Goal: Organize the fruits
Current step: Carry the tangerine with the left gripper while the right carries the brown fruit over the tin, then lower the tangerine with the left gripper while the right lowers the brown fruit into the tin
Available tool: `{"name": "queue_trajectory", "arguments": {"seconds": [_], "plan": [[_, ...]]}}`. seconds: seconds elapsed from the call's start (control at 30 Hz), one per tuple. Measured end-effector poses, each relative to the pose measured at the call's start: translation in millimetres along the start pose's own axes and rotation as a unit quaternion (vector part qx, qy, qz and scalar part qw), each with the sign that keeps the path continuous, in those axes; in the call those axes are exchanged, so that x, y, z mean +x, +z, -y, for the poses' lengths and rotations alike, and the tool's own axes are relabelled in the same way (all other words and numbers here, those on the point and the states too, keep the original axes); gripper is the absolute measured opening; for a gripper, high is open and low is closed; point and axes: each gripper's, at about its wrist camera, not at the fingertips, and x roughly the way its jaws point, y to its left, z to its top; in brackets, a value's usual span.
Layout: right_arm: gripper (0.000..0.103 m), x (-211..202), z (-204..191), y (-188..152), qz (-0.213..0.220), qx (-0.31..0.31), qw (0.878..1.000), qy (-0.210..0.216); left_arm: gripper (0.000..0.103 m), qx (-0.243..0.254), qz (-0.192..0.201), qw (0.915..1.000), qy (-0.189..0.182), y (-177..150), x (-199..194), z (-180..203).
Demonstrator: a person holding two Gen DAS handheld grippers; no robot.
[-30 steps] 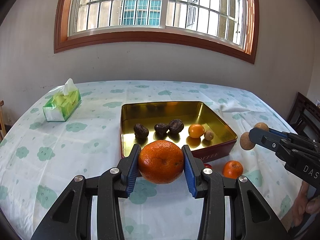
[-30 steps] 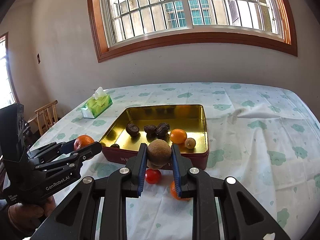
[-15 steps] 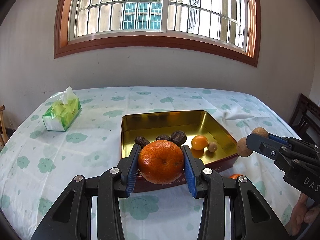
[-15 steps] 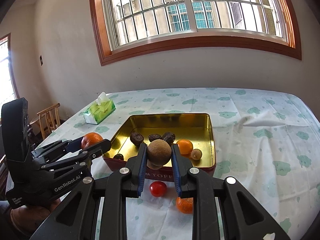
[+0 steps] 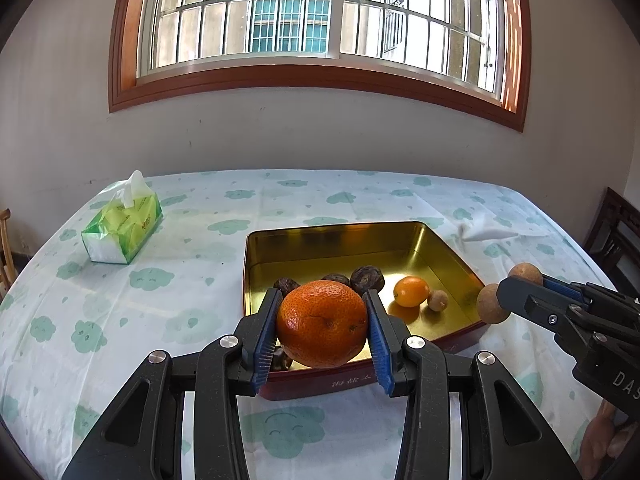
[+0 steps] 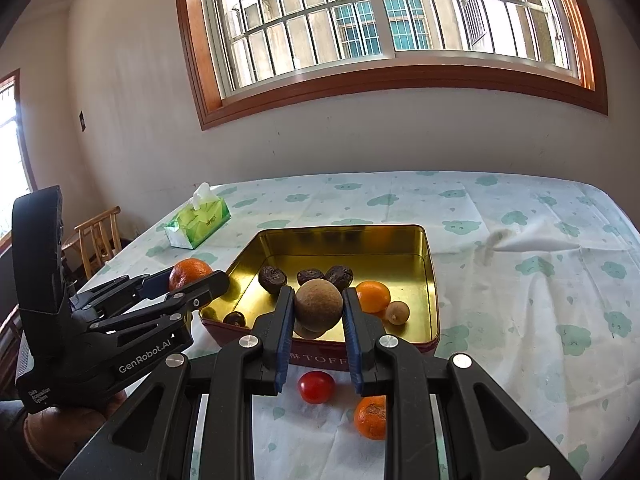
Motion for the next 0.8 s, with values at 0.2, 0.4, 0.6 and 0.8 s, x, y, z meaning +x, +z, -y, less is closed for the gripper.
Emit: {"name": "queue_trajectory", "arguments": {"seconds": [0.2, 0.4, 0.6, 0.8], "plan": [[0.021, 6.3, 2.3, 1.2, -0.003, 0.003, 1.0, 0.002, 0.042, 0.0, -0.004, 1.0, 0.003, 1.3, 8.3, -0.5], [0.021, 12.5, 4.3, 1.1, -0.006, 0.006, 1.0, 0.002, 0.042, -0.002, -0.01, 0.9999, 0.004, 1.3, 15.9, -1.7], [0.021, 18.7, 7.2, 1.3, -0.009, 0.01, 1.0, 0.003, 0.042, -0.003, -0.012, 0.9999, 0.006, 1.6, 21.9, -2.2], [0.021, 23.3, 9.2, 1.1, -0.011, 0.011, 1.0, 0.002, 0.042, -0.009, -0.015, 0.9998, 0.009, 1.8, 27.8, -5.4]]}}
